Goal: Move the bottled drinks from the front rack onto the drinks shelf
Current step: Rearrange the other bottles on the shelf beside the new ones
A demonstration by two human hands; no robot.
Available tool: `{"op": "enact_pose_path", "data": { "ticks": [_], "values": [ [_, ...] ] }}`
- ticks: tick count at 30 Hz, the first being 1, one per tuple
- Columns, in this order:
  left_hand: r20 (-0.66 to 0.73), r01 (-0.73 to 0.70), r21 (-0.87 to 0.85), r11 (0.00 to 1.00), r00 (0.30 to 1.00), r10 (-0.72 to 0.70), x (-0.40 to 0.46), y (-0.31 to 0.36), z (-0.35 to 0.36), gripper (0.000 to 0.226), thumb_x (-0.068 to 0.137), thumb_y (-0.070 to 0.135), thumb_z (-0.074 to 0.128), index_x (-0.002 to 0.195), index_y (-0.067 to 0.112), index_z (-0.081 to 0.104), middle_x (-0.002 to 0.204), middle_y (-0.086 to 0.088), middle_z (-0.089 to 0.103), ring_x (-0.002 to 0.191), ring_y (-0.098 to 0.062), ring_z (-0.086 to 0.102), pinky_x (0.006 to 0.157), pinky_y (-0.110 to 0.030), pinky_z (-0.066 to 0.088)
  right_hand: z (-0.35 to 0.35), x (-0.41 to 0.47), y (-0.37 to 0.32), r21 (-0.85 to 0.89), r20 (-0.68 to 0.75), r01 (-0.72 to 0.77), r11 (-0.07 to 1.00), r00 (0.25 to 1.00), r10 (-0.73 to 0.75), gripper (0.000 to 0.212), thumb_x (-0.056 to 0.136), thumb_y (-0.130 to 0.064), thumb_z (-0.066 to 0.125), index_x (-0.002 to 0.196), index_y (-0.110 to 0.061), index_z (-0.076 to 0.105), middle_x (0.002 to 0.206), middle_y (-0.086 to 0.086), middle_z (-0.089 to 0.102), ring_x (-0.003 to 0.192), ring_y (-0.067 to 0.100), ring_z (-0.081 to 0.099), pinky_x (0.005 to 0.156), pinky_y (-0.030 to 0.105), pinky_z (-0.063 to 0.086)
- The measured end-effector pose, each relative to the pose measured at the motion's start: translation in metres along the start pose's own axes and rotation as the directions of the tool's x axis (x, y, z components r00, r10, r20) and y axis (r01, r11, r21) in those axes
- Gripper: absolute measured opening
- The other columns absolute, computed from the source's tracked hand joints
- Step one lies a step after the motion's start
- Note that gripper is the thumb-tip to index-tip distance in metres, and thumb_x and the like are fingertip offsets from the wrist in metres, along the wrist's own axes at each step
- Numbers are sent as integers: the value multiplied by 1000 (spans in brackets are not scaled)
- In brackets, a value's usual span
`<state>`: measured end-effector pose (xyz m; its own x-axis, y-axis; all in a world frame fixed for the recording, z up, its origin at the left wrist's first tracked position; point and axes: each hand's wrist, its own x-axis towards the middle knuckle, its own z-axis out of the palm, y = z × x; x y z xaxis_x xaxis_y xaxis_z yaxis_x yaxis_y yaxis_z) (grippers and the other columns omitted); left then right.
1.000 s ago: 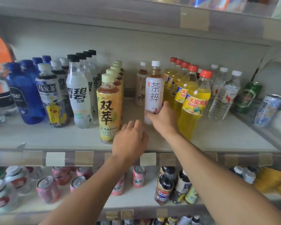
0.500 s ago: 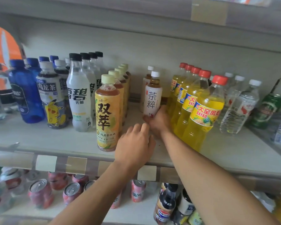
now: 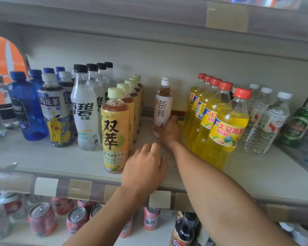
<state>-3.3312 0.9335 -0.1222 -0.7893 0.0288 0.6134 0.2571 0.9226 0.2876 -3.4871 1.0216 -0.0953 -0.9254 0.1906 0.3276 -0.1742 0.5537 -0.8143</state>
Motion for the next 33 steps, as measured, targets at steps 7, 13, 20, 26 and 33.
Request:
{"op": "enact_pose_path", "data": {
  "ticks": [7, 13, 20, 26, 33],
  "values": [
    [-1, 20, 15, 1000, 1000, -20, -1, -2, 6, 27, 86, 40, 41, 94, 20, 57, 87, -1, 63, 79, -25, 62, 55, -35, 51, 5, -1, 1, 22, -42, 14, 1000, 999, -13, 60, 79, -23, 80, 122, -4, 42, 128, 15, 57, 115, 32, 59, 78, 26, 40],
    [9, 29, 30, 999, 1000, -29, -2, -1, 4, 29, 86, 41, 39, 93, 19, 57, 87, -1, 63, 78, -25, 63, 54, -35, 51, 8, -2, 2, -2, -61, 28, 1000, 998, -28, 62, 79, -26, 80, 124, -5, 42, 127, 15, 56, 114, 32, 59, 77, 25, 40],
    [33, 30, 30, 999, 999, -31, -1, -1, 3, 28, 87, 42, 43, 98, 20, 57, 94, -1, 65, 86, -24, 62, 62, -35, 52, 13, -1, 4, -64, -92, 48, 997, 994, -54, 65, 78, -33, 80, 124, -6, 43, 123, 16, 55, 110, 33, 59, 84, 37, 52],
    [46, 23, 35, 999, 999, -24, 0, -1, 4, 30, 88, 43, 42, 101, 19, 57, 96, -3, 64, 88, -26, 62, 62, -35, 51, 14, -1, 6, -112, -118, 56, 992, 991, -70, 67, 79, -35, 79, 126, -5, 43, 124, 16, 55, 112, 33, 58, 84, 37, 51],
    [54, 10, 18, 1000, 998, -10, 1, 0, 4, 30, 90, 42, 43, 104, 18, 56, 100, -3, 64, 92, -26, 61, 65, -38, 53, 9, 4, 9, -120, -83, 55, 991, 994, -65, 64, 80, -32, 79, 125, -4, 45, 125, 17, 55, 112, 33, 57, 78, 30, 43]
  ]
}}
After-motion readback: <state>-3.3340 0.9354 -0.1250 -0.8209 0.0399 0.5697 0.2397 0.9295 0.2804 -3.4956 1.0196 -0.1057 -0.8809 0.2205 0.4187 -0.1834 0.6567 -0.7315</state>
